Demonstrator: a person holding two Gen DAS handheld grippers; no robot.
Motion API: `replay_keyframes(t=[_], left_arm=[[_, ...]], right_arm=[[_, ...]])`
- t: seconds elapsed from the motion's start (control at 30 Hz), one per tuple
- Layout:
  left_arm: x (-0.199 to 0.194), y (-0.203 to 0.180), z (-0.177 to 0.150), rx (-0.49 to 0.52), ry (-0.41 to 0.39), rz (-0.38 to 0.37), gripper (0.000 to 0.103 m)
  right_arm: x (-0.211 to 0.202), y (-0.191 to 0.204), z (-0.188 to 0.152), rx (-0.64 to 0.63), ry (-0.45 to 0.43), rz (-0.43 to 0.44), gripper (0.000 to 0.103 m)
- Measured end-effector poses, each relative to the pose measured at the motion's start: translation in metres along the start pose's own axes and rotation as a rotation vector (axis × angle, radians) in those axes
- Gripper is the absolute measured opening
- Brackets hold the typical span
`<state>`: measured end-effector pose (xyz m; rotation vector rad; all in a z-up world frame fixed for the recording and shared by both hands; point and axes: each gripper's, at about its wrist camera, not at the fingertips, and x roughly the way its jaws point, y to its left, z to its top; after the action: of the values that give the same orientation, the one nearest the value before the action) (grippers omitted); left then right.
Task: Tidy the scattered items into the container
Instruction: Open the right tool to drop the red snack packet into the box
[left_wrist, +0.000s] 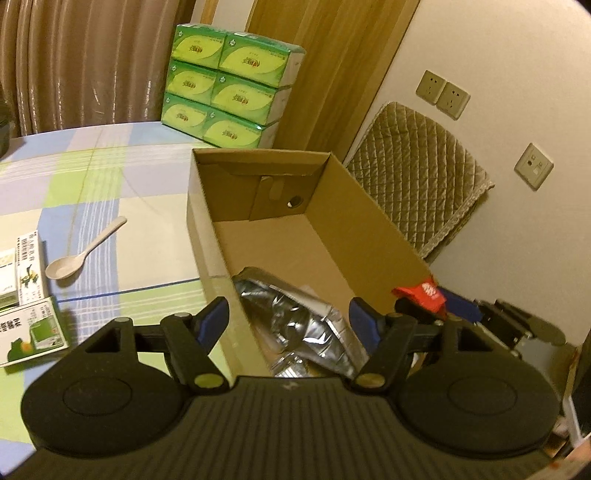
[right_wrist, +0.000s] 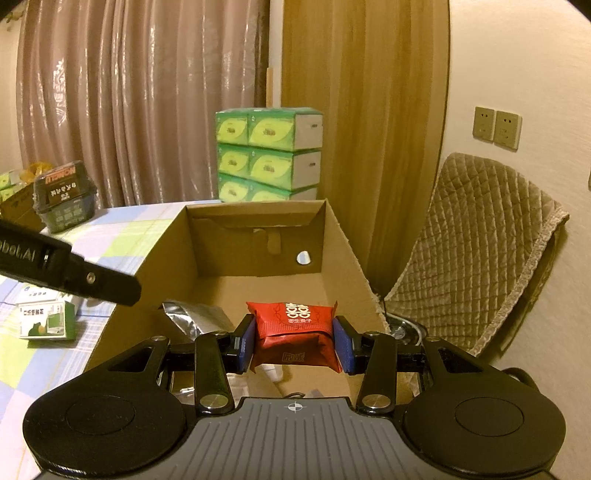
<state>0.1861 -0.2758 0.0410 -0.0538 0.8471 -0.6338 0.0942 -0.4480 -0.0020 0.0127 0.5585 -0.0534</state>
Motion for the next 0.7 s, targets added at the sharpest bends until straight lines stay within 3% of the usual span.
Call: replay_keyframes(t=[0.57, 0.6, 0.63, 0.7], left_arm=[[-0.011, 0.008, -0.007, 0.007, 0.006, 0.015, 0.068], [-0.012, 0.009, -0.008, 0.007, 0.007, 0.017, 0.068], [-0.013, 0.010, -0.009, 0.007, 0.008, 0.017, 0.068], [-0.015, 0.013, -0.011, 0.008, 0.011, 0.022, 0.068]], right_arm=[[-0.006, 0.007, 0.005, -0.006, -0.025, -0.001, 0.042], [-0.006, 0.007, 0.005, -0.004, -0.032, 0.002, 0.044], [-0.006, 0.007, 0.005, -0.006, -0.034, 0.005, 0.063], [-0.007, 0.007, 0.004, -0.008, -0.042, 0.015, 0.085]])
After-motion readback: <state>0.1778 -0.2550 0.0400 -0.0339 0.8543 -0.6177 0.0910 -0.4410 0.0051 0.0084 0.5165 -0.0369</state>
